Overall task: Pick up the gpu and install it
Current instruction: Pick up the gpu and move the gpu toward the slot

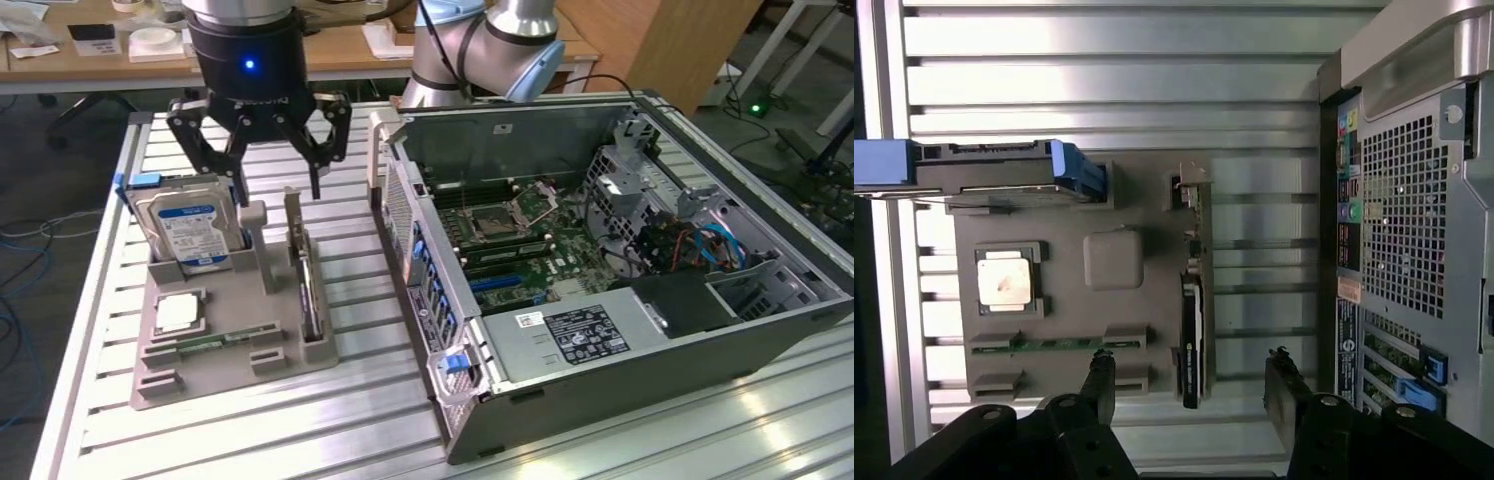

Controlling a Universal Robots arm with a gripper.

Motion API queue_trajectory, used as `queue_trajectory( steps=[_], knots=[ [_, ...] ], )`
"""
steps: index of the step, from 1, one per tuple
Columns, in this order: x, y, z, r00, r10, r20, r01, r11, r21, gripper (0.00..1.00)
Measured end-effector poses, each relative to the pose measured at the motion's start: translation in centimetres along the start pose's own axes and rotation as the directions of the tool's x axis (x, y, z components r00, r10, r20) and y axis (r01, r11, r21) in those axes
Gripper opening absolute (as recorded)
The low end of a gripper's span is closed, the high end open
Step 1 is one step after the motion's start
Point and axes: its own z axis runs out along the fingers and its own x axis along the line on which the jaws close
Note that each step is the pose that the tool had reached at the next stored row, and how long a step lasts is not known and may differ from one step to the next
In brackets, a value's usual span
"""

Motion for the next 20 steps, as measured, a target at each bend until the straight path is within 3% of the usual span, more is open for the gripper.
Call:
queue_trajectory(
  steps=[20],
  knots=[
    [0.0,-0.03,2.59,1.0,0.0,0.0,0.0,1.0,0.0,0.71]
  ],
)
